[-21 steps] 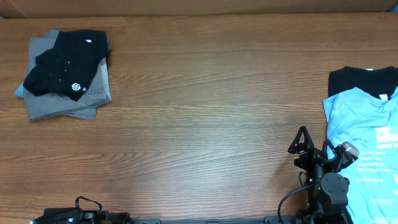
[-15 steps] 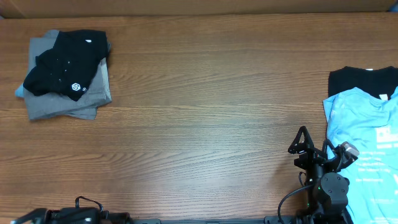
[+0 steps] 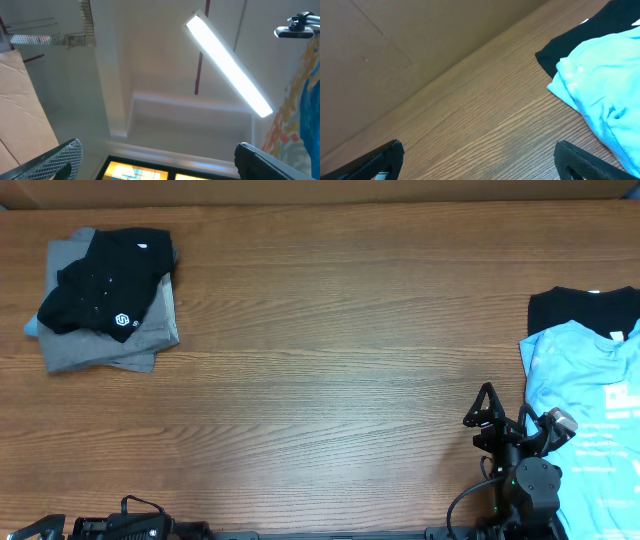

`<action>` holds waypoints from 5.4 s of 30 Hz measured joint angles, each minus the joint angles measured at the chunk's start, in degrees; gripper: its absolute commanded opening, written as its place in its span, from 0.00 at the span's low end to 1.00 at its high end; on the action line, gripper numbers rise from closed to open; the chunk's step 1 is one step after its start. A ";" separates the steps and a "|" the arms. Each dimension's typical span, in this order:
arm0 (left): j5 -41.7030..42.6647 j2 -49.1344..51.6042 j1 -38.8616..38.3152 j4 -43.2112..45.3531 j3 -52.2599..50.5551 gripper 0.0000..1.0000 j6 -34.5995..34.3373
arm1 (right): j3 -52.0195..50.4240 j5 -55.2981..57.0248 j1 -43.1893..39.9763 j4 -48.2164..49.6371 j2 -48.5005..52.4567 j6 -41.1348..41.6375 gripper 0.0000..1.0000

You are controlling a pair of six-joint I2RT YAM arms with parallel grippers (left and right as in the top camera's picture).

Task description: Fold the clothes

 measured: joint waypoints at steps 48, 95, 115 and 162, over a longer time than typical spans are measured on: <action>-0.07 0.04 0.00 -34.84 0.04 1.00 -4.13 | 0.00 0.00 0.00 0.02 0.00 0.00 1.00; 9.88 0.33 0.00 -91.14 0.07 1.00 -11.32 | -0.02 -1.75 0.00 0.79 0.00 0.04 1.00; 16.59 11.37 0.00 -95.01 20.59 1.00 -2.91 | 8.96 -23.69 0.00 5.51 3.80 -6.58 1.00; 38.21 63.32 0.00 -135.82 73.77 1.00 -2.10 | 62.31 -24.79 -22.12 -32.87 78.93 -9.40 1.00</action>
